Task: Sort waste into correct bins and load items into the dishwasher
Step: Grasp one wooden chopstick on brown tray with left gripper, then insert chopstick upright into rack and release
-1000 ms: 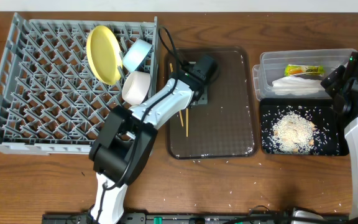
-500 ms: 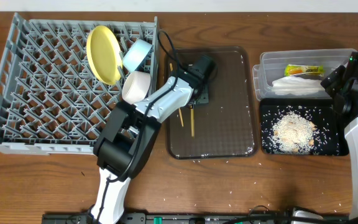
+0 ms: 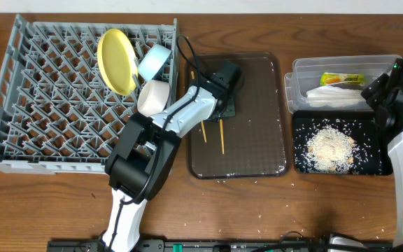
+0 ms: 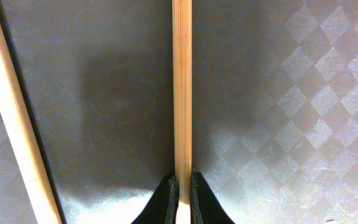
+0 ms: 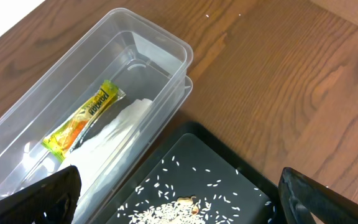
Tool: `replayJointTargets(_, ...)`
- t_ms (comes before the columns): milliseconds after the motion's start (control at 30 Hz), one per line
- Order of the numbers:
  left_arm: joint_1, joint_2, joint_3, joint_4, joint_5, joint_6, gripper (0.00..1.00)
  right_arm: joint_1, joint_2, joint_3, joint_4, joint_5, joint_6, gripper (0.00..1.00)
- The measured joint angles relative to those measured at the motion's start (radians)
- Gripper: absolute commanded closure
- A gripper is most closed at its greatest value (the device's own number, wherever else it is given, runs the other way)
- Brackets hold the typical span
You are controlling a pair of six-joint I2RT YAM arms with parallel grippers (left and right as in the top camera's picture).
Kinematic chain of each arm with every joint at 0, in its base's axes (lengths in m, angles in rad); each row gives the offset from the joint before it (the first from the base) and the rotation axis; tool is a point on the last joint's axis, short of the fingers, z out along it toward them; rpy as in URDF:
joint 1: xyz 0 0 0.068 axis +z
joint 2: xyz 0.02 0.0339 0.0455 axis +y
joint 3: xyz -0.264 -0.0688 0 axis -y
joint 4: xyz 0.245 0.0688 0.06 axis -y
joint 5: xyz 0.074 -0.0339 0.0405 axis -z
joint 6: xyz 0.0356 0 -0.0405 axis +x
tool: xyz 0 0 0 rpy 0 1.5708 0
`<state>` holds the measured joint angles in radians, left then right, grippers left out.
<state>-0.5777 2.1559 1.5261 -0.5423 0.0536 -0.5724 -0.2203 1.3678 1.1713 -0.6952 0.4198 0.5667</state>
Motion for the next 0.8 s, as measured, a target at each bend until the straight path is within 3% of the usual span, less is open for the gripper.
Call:
replayJointTargets(300, -0.001, -0.048, -0.006, -0.069, 0.0, 0.047, 0.93, 0.0, 0.0, 0.0, 0.0, 0.0, 0.0, 0.01)
replayJointTargets(567, 0.009, -0.43, -0.005, -0.275, -0.113, 0.156, 0.93, 0.0, 0.0, 0.0, 0.0, 0.0, 0.0, 0.01)
replayJointTargets(733, 0.173, -0.539, -0.004, -0.545, -0.253, 0.253, 0.93, 0.0, 0.0, 0.0, 0.0, 0.0, 0.0, 0.01)
replayJointTargets(800, 0.271, -0.546, -0.004, -0.586, -0.286, 0.31, 0.93, 0.0, 0.0, 0.0, 0.0, 0.0, 0.0, 0.01)
